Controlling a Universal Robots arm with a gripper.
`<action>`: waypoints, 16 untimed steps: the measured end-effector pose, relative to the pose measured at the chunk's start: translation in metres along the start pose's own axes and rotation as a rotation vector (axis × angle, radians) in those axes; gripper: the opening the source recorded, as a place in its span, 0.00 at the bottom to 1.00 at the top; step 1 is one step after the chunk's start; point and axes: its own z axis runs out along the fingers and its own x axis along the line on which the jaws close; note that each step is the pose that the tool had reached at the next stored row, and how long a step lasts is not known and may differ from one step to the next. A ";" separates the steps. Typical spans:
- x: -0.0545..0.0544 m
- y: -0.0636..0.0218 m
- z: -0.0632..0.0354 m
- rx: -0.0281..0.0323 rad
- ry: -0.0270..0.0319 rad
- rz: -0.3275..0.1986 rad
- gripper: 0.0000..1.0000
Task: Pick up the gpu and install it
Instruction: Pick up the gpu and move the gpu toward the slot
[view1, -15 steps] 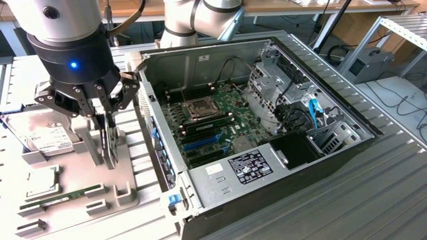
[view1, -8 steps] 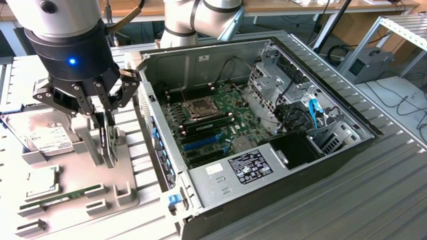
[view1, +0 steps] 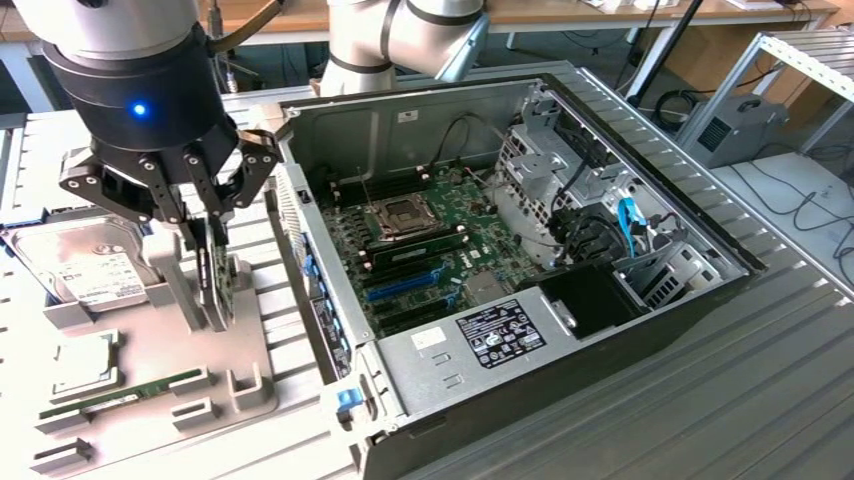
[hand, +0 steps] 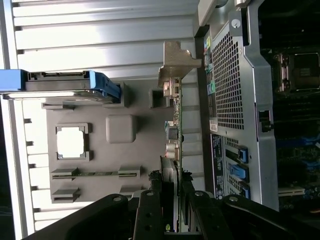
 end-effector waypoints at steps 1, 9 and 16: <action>0.000 0.0000 -0.0008 0.0001 0.0000 0.000 0.26; 0.000 0.0003 -0.0073 0.0001 0.0000 0.000 0.26; 0.000 0.0005 -0.0122 0.0000 0.0000 0.000 0.26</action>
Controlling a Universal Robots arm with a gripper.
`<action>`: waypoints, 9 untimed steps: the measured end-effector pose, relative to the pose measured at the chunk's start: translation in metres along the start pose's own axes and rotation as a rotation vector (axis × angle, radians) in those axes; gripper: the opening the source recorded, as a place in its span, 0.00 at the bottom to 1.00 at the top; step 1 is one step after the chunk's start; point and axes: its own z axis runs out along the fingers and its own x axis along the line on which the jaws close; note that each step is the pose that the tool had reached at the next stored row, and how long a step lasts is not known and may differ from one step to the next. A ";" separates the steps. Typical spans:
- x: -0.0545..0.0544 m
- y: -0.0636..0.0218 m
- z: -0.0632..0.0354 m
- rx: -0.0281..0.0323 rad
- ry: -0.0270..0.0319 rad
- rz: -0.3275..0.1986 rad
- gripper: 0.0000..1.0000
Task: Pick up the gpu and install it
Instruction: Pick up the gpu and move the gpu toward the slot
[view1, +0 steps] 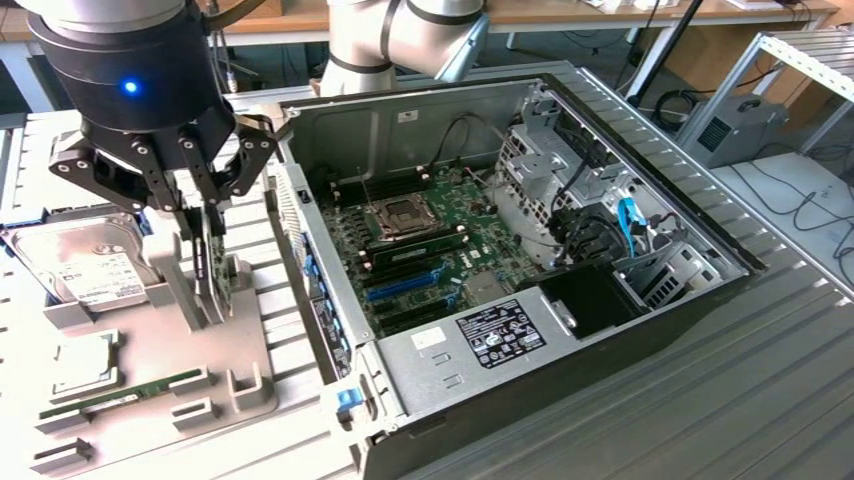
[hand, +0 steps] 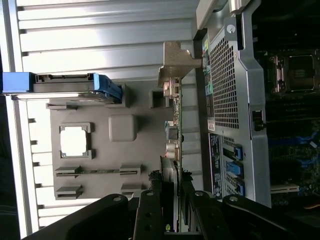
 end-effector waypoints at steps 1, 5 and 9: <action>0.000 0.0000 -0.0006 0.0001 0.0000 0.000 0.26; 0.000 0.0001 -0.0031 0.0001 0.0001 0.000 0.26; 0.000 0.0002 -0.0062 0.0001 0.0000 0.000 0.26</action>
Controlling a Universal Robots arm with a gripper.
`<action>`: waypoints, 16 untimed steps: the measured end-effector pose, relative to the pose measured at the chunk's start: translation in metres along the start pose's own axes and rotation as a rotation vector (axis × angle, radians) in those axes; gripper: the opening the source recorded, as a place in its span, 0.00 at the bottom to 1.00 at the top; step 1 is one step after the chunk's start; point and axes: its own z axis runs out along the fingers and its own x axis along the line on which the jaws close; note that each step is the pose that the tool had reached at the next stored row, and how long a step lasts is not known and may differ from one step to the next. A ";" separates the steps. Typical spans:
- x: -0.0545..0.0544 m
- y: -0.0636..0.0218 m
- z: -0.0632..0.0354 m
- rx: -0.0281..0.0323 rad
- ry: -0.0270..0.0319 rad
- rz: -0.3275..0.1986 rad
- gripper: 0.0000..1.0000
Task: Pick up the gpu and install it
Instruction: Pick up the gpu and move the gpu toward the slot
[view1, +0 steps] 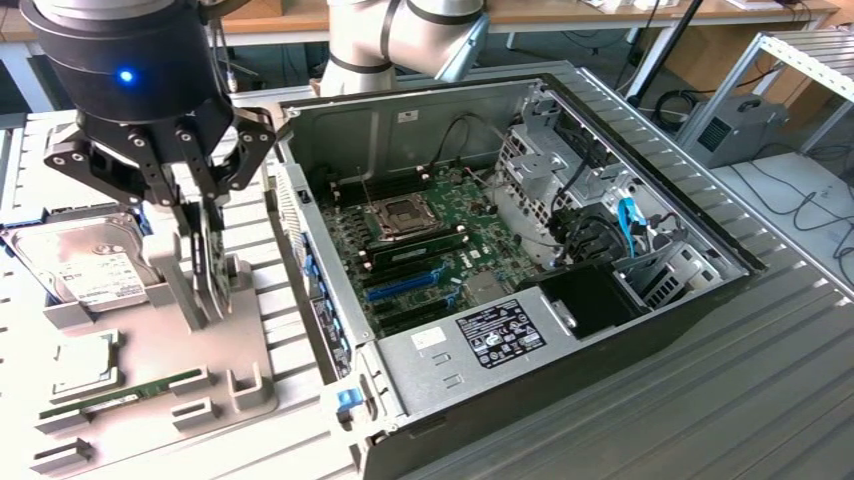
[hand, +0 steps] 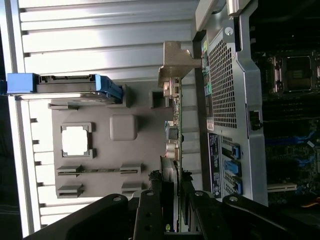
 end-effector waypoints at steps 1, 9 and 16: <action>0.000 0.0000 -0.0006 0.0000 0.0000 0.000 0.26; 0.000 0.0003 -0.0070 -0.0001 0.0000 0.000 0.26; 0.000 0.0005 -0.0126 0.0000 0.0000 0.000 0.26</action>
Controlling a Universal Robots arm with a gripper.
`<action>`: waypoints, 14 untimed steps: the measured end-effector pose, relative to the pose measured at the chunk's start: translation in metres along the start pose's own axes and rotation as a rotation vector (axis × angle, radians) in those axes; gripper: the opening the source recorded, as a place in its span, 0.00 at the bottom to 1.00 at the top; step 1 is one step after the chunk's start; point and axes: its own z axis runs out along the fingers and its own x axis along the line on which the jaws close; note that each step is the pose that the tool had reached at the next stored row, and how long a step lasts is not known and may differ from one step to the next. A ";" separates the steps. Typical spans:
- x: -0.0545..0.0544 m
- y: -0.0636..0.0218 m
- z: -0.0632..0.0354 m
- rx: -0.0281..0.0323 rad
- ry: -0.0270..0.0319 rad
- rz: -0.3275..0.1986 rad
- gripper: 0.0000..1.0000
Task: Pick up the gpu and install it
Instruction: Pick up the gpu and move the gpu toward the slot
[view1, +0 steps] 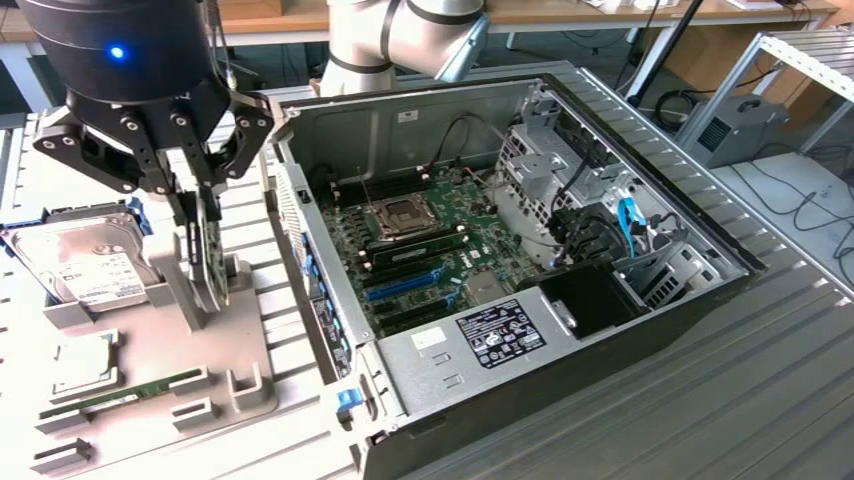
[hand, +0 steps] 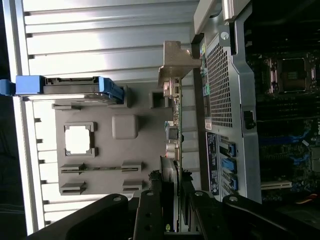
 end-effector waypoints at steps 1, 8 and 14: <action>0.000 0.0000 -0.0007 0.0000 0.0000 0.000 0.26; 0.000 0.0003 -0.0071 0.0000 0.0000 0.000 0.26; 0.000 0.0005 -0.0123 0.0000 -0.0001 0.000 0.26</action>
